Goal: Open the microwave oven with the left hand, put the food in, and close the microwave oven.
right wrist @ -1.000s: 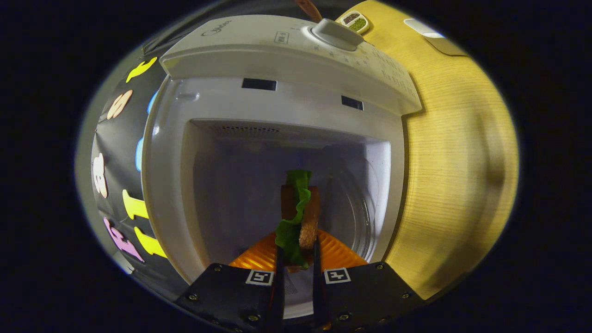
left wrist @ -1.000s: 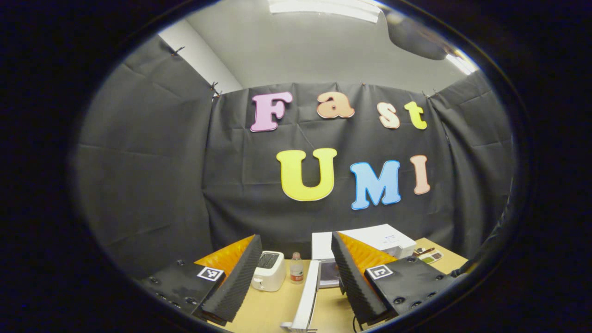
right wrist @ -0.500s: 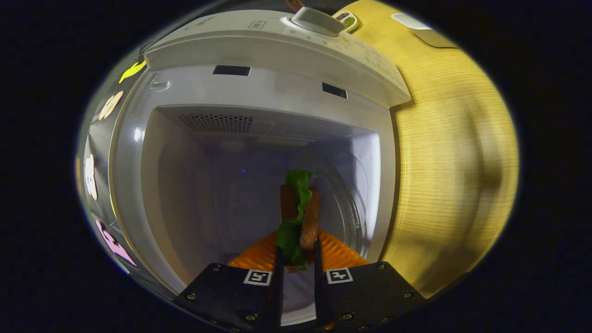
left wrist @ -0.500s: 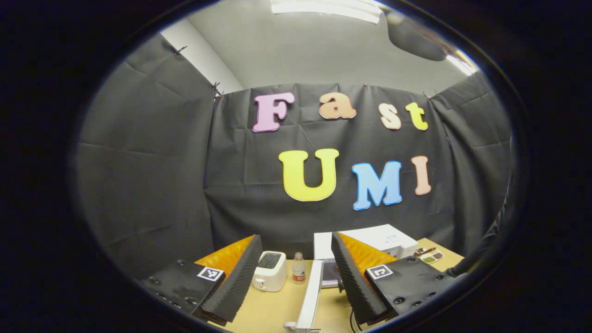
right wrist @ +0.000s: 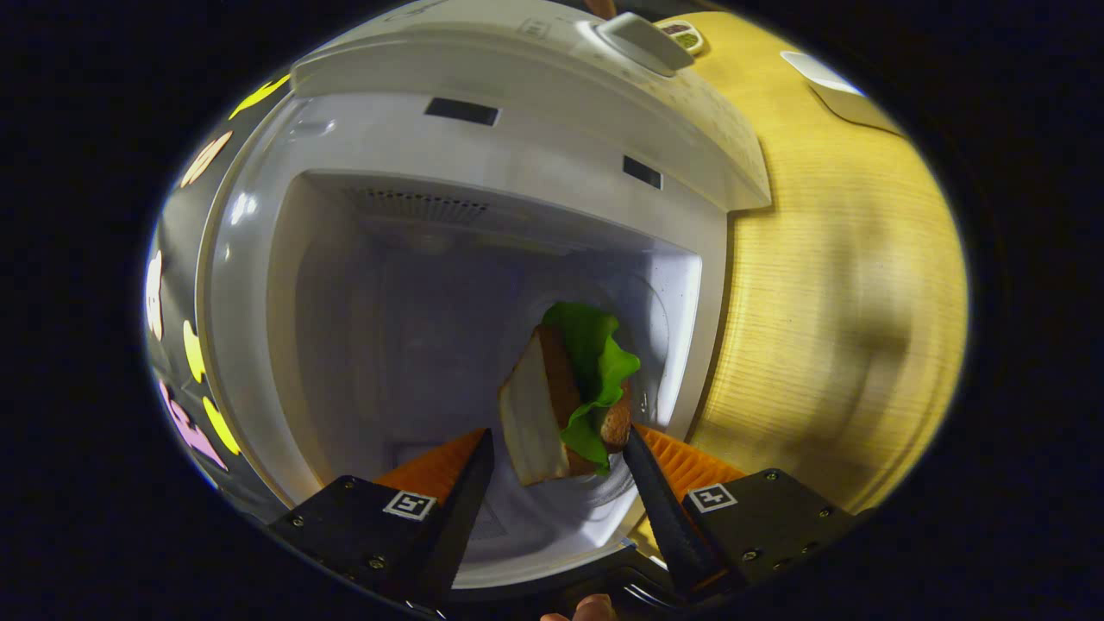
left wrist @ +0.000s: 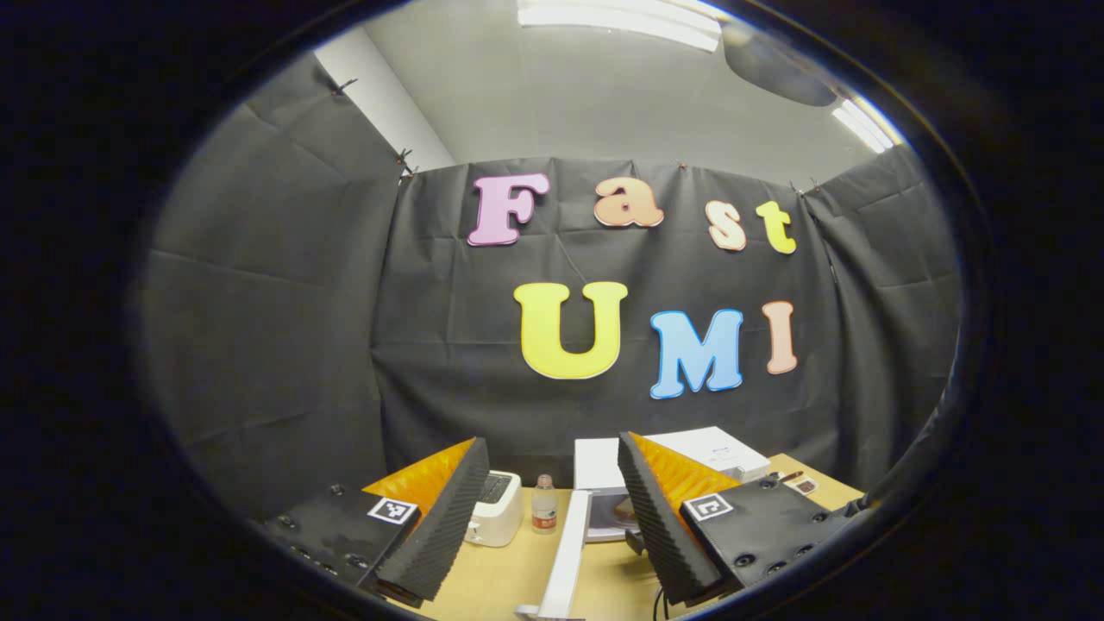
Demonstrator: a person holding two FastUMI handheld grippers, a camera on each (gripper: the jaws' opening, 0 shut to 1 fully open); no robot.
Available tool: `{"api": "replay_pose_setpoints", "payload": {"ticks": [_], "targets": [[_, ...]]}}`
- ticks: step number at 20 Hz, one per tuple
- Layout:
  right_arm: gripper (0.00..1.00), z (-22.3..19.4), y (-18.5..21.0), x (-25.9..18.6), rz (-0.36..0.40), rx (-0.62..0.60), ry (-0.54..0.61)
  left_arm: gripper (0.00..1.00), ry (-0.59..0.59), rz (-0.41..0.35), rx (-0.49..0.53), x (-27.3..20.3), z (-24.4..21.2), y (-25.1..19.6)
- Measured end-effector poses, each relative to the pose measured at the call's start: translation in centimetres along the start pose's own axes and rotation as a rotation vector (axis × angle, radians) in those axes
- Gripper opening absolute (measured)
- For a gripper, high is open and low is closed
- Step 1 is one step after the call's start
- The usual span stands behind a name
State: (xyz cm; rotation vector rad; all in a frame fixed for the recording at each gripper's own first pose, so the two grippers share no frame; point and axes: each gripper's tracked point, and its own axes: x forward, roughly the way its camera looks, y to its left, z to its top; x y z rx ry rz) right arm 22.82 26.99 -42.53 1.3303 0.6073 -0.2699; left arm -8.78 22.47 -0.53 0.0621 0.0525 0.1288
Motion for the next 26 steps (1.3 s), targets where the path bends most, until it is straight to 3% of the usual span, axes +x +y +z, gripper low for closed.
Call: {"api": "replay_pose_setpoints", "payload": {"ticks": [3, 11, 17, 22, 26], "targets": [[0.91, 0.6, -0.3, -1.8, 0.017, -0.028, 0.018, 0.96, -0.009, -0.018, -0.002, 0.4, 0.1, -0.7], [0.91, 3.3, -3.0, -9.3, 0.049, -0.573, 0.074, 0.96, 0.016, -0.020, -0.008, 1.5, -2.0, -1.5], [0.91, 6.1, -3.9, -14.4, 0.071, -0.770, 0.086, 0.94, 0.021, -0.048, -0.029, 2.0, -2.5, -3.1], [0.91, 8.8, -1.4, -20.0, 0.118, -0.950, -0.002, 0.96, 0.040, -0.053, -0.018, 2.3, -4.2, -3.2], [0.91, 11.8, 2.5, -25.2, 0.170, -1.131, -0.180, 0.94, 0.065, -0.066, -0.010, 2.5, -5.5, -3.3]]}}
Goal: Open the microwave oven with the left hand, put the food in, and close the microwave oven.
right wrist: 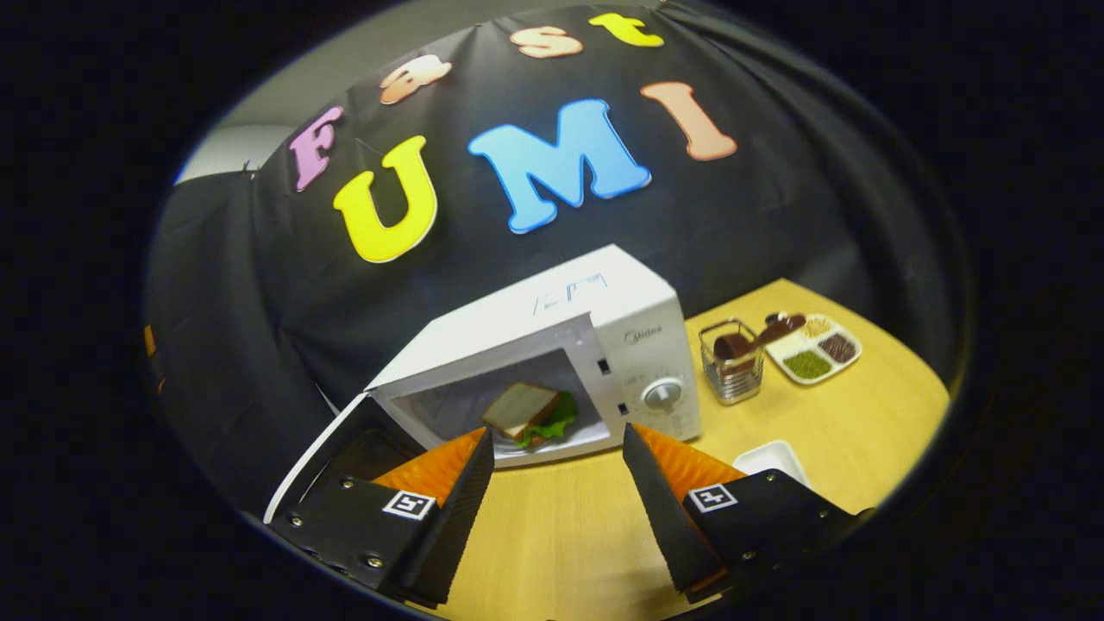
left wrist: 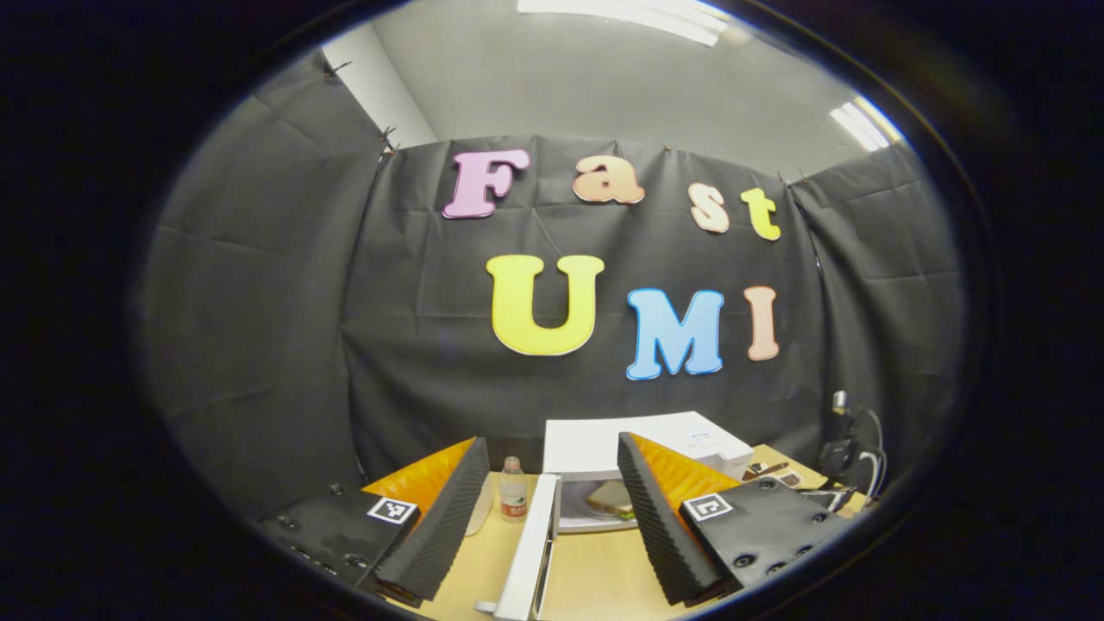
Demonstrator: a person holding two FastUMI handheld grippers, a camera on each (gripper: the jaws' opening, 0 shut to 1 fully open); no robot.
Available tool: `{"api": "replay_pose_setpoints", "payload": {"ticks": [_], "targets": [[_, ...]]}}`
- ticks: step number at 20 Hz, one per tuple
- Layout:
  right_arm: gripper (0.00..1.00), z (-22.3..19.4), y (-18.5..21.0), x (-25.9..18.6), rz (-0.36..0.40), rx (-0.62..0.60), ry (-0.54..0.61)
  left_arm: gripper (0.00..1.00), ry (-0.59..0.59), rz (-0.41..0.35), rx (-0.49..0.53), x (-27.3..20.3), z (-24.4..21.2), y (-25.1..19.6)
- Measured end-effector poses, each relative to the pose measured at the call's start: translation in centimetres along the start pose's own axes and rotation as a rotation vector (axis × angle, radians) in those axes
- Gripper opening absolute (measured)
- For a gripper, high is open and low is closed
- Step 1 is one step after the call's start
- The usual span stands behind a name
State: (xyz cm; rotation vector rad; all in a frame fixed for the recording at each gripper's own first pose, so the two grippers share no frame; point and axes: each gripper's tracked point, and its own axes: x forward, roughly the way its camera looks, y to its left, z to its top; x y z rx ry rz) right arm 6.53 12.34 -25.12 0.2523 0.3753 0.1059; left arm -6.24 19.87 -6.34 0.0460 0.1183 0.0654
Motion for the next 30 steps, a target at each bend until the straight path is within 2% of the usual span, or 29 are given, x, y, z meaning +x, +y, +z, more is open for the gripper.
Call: {"api": "replay_pose_setpoints", "payload": {"ticks": [3, 6, 10, 13, 14, 17, 19, 20, 27, 30], "targets": [[0.91, 4.3, 0.1, -3.1, -0.020, -0.103, -0.112, 0.94, 0.012, -0.018, 0.004, 0.3, -0.7, -0.5], [0.91, 8.5, 0.8, -6.3, -0.018, -0.146, -0.198, 0.94, 0.021, -0.025, 0.007, 0.6, -1.2, -0.7], [0.90, 13.5, 1.9, -9.5, -0.055, -0.207, -0.285, 0.94, 0.067, -0.041, -0.009, 0.7, -3.0, -0.7], [0.90, 15.0, 3.2, -11.0, -0.043, -0.201, -0.297, 0.96, 0.082, -0.053, -0.008, 0.3, -3.6, -0.7], [0.90, 15.3, 3.4, -11.3, -0.035, -0.187, -0.303, 0.94, 0.090, -0.065, -0.010, 0.3, -4.0, -1.0], [0.90, 16.7, 3.3, -12.3, -0.045, -0.196, -0.340, 0.49, 0.120, -0.070, -0.029, 0.0, -5.2, -0.8], [0.90, 16.9, 3.3, -12.7, -0.055, -0.222, -0.360, 0.20, 0.117, -0.006, -0.035, -1.4, -6.0, 1.0], [0.90, 16.8, 3.5, -12.8, -0.054, -0.229, -0.362, 0.05, 0.127, -0.025, -0.058, -1.0, -6.1, 1.0], [0.90, 16.0, 3.8, -12.7, -0.031, -0.222, -0.345, 0.08, 0.300, 0.075, 0.020, -6.0, -14.4, 9.2], [0.90, 16.3, 3.7, -12.6, -0.028, -0.209, -0.347, 0.07, 0.396, 0.084, -0.016, -7.5, -18.8, 10.3]]}}
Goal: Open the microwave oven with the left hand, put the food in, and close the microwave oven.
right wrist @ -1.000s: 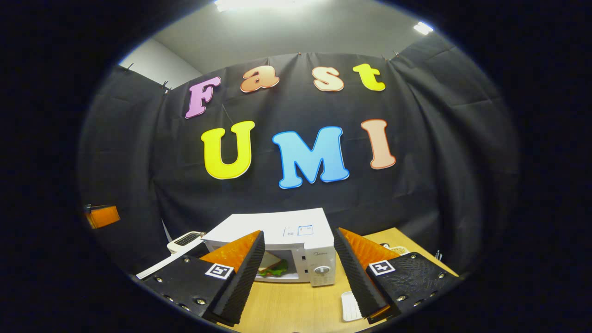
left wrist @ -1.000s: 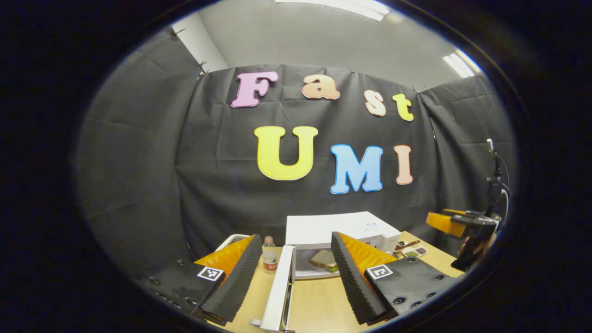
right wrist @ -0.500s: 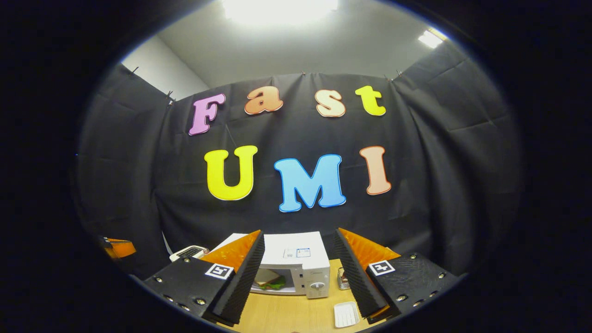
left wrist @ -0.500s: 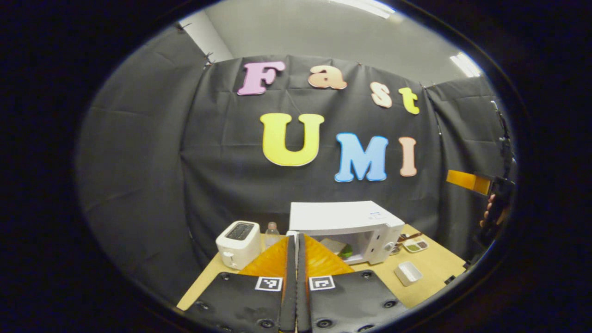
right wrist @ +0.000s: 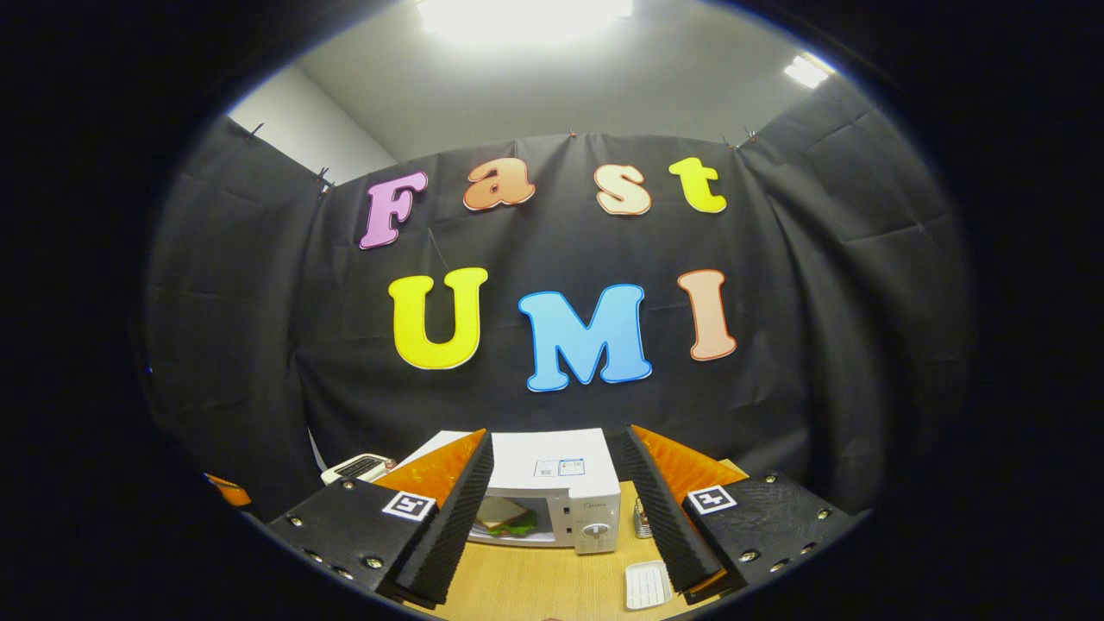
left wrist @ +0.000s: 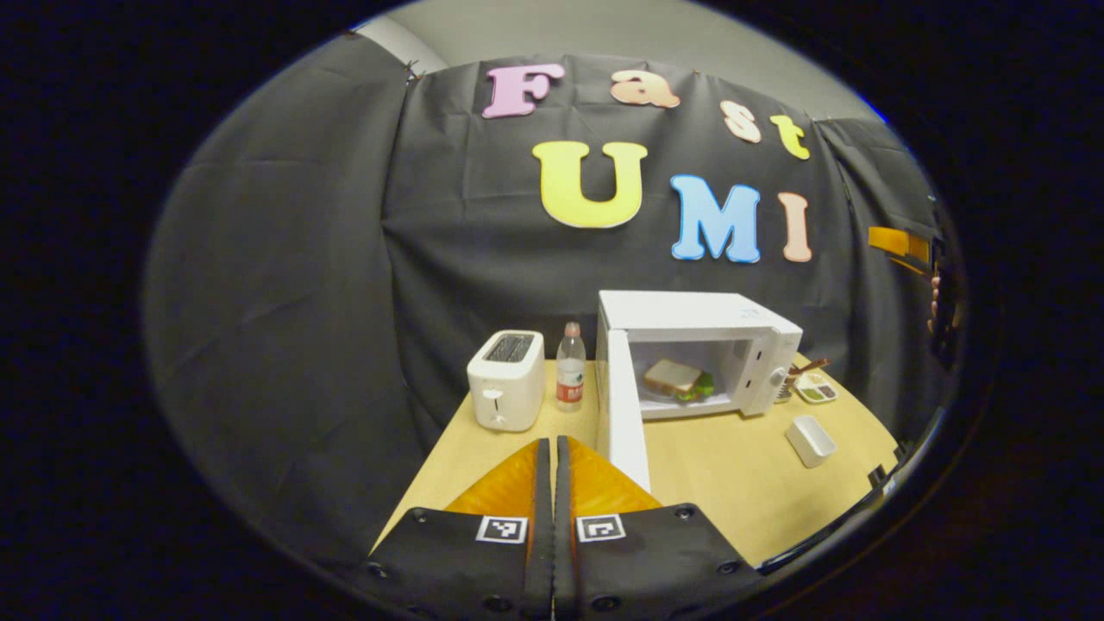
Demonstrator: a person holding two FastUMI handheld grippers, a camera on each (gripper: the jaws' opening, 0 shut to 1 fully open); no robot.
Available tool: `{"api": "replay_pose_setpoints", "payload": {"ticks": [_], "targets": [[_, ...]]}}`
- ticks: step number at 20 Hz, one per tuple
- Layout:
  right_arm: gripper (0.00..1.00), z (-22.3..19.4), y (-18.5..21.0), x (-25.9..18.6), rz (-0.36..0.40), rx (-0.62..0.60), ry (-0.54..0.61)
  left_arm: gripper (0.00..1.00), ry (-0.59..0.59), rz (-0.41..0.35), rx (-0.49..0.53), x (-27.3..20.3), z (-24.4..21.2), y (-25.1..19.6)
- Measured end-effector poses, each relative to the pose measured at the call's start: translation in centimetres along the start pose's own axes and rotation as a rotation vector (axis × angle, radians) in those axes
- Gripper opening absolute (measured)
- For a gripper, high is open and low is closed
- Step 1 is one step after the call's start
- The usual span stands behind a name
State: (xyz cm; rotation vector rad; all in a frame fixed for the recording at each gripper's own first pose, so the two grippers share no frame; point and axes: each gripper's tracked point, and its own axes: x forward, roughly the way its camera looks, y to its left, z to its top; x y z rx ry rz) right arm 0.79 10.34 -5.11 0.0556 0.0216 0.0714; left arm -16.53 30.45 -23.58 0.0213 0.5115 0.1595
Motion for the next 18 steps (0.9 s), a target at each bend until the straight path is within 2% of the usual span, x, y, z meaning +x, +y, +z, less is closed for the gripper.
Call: {"api": "replay_pose_setpoints", "payload": {"ticks": [5, 11, 14, 18], "targets": [[0.90, 0.2, -0.9, 0.1, -0.010, 0.001, -0.001, 0.07, 0.088, -0.016, -0.014, 1.1, -4.3, -1.1], [0.90, 0.2, -2.0, -0.1, -0.030, -0.003, -0.004, 0.07, 0.095, -0.076, -0.005, 1.4, -4.3, -4.0], [0.90, 0.2, -2.3, -0.1, -0.028, 0.003, -0.002, 0.08, 0.093, -0.122, -0.030, 1.4, -4.9, -6.7], [0.90, 0.4, -2.9, -0.2, -0.027, -0.004, -0.008, 0.07, 0.100, -0.176, -0.016, 1.2, -5.2, -10.7]]}}
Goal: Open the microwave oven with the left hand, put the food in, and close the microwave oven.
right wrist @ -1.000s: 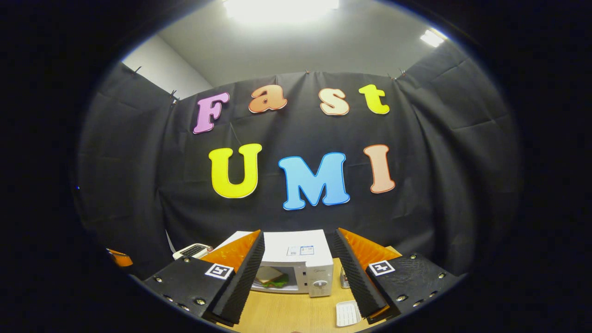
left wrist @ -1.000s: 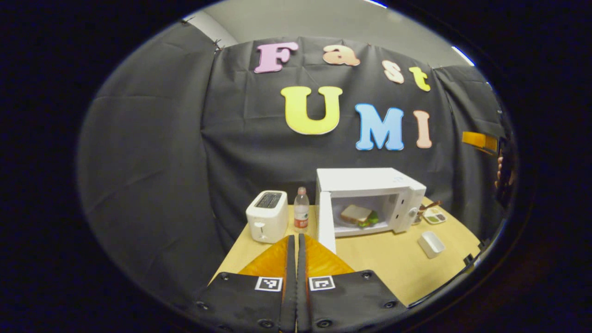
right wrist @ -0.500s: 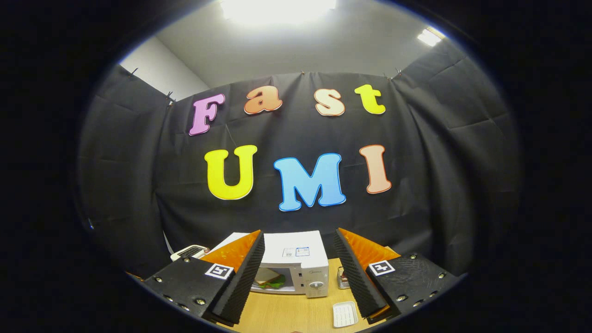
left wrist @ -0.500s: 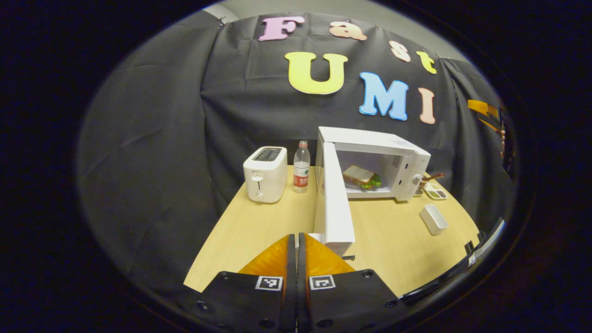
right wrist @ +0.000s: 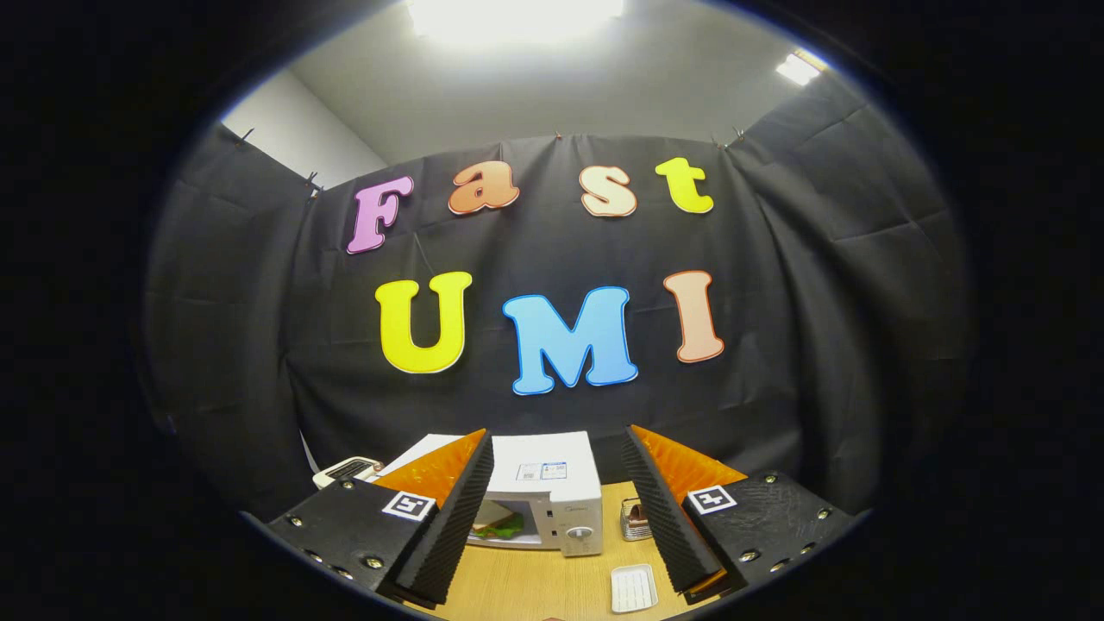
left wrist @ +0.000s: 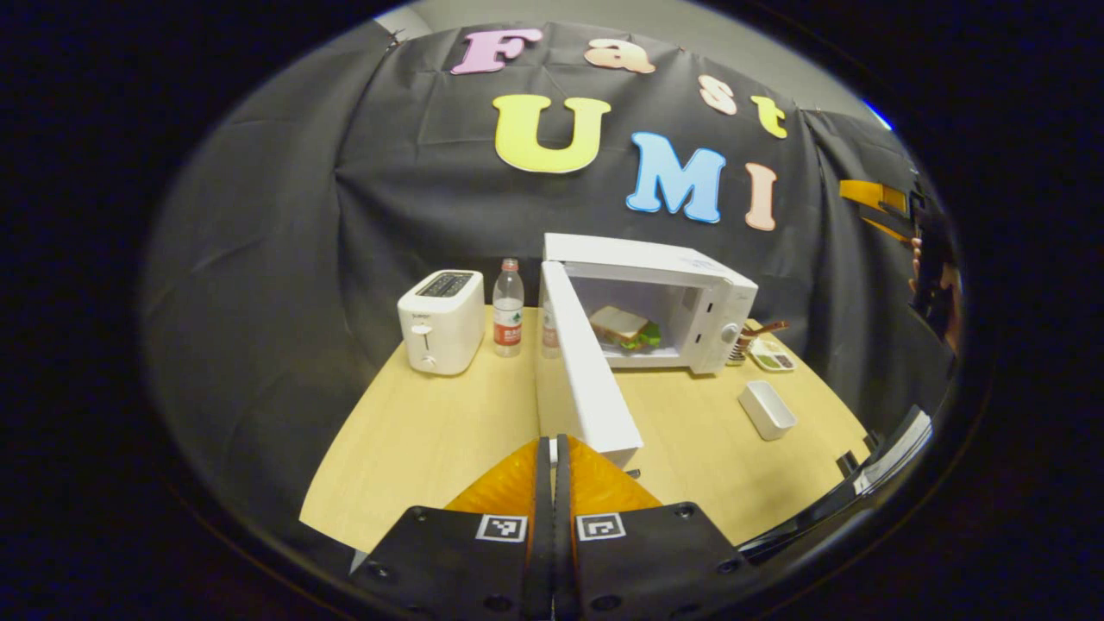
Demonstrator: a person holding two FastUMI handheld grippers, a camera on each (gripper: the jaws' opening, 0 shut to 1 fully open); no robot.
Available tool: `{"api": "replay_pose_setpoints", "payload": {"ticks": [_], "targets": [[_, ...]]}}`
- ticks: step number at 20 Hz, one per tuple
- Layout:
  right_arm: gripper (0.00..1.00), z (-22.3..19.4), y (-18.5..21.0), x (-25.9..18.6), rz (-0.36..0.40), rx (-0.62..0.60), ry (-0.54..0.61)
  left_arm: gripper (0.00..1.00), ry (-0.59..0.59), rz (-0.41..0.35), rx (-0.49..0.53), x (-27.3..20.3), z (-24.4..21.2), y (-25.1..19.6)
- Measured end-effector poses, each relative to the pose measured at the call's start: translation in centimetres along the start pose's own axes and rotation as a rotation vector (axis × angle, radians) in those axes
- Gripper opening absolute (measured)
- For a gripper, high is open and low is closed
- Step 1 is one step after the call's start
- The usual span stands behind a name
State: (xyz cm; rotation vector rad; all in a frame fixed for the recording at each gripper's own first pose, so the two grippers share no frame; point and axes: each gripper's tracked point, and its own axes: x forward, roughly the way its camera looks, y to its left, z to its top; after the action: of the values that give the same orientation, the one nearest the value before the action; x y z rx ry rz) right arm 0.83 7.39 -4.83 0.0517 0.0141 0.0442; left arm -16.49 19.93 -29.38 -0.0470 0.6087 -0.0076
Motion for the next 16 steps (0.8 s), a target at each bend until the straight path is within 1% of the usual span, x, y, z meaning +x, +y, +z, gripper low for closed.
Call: {"api": "replay_pose_setpoints", "payload": {"ticks": [3, 5, 11, 14, 16], "targets": [[0.90, 0.1, -1.2, 0.1, -0.007, 0.004, -0.001, 0.06, 0.008, -0.047, 0.026, 0.9, 0.0, -3.1], [0.90, -0.2, -1.8, 0.2, -0.014, 0.007, 0.000, 0.07, 0.012, -0.075, 0.028, 1.4, 0.1, -5.3], [0.90, 0.7, -4.7, 0.9, -0.024, 0.005, -0.013, 0.07, 0.023, -0.154, 0.042, 3.4, 0.6, -11.4], [0.90, 0.5, -5.9, 1.4, -0.021, -0.001, -0.004, 0.07, 0.023, -0.184, 0.065, 4.7, 1.4, -14.0], [0.90, 0.2, -6.9, 1.7, -0.021, 0.001, 0.005, 0.07, 0.032, -0.190, 0.075, 5.8, 1.8, -15.2]]}}
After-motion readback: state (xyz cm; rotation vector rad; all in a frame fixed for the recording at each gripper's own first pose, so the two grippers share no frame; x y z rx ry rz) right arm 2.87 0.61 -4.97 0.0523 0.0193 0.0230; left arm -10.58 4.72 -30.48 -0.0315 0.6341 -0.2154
